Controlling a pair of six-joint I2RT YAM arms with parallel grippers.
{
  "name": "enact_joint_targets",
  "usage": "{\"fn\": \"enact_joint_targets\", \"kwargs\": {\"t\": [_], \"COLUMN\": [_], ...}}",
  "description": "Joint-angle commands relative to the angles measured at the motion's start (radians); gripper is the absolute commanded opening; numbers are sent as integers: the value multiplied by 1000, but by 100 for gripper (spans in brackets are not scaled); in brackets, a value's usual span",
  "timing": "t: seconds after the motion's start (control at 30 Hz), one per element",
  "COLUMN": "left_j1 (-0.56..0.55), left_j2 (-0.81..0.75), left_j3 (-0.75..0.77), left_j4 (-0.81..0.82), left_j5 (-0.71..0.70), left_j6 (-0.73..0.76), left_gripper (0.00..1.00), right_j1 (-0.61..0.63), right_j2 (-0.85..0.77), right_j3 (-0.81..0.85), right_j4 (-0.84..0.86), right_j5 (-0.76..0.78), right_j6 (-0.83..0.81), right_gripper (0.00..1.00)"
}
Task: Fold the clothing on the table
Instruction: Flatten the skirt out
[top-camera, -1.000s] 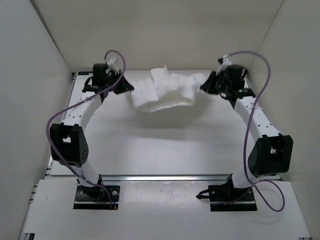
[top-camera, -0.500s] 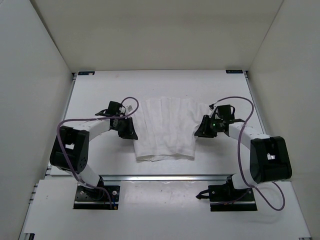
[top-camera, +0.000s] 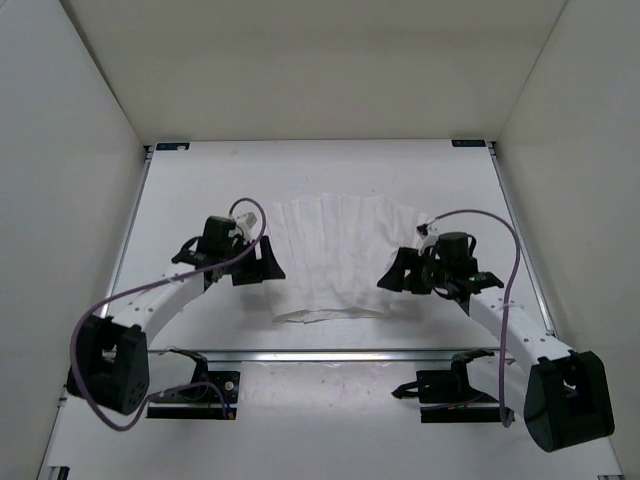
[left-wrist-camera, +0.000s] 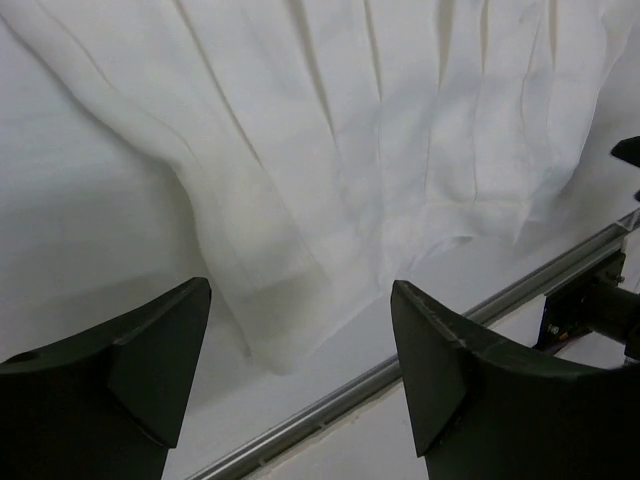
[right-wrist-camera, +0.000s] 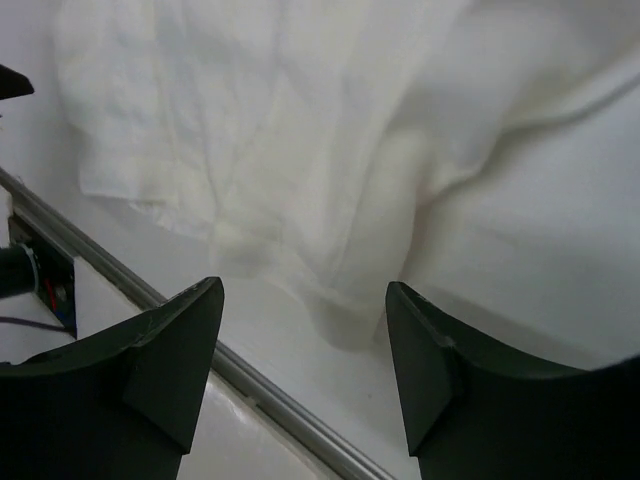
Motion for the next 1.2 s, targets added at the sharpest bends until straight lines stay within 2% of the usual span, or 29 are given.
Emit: {"fn": "enact_joint_targets", "kwargs": {"t": [0.0, 0.1, 0.23, 0.3, 0.37, 0.43, 0.63, 0.77, 0.8, 0.87, 0.9, 0.97, 1.17], "left_j1": [-45, -63, -62, -65, -57, -50, -51, -28, -37, -51, -57, -68, -77], "left_j2": [-129, -255, -346, -354, -343, -308, -238, -210, -199, -179, -159, -144, -167], "left_j3": [-155, -273, -371, -393, -379, -362, -353, -365, -359, -347, -345, -335, -361], "left_j4": [48, 99, 121, 127, 131, 134, 170, 185, 187, 196, 203, 207, 185], "left_j5": [-27, -67, -93, -105, -107, -104, -80, -47, -40, -39, -37, -35, -17], "left_j6": [-132, -215, -275, -275, -269, -250, -221, -207, -204, -198, -204, -204, -218], "left_gripper": [82, 80, 75, 74, 72, 72, 72, 71, 71, 72, 71, 68, 62], "right_j1": [21, 55, 72, 52, 56, 75, 111, 116, 113, 114, 125, 128, 133], "right_j2": [-55, -122, -176, -164, -142, -112, 26, 53, 59, 80, 94, 103, 120], "right_j3": [-113, -188, -237, -237, -233, -210, -161, -168, -168, -168, -167, -170, -165], "right_j4": [-18, -33, -42, -41, -51, -34, -7, 21, 24, 28, 31, 51, 65], "right_j5": [-20, 8, 60, 49, 69, 126, 172, 178, 173, 157, 161, 141, 137], "right_j6": [52, 65, 85, 97, 103, 114, 135, 168, 175, 174, 180, 180, 191], "right_gripper": [63, 64, 68, 67, 63, 62, 53, 43, 37, 18, 15, 0, 0]}}
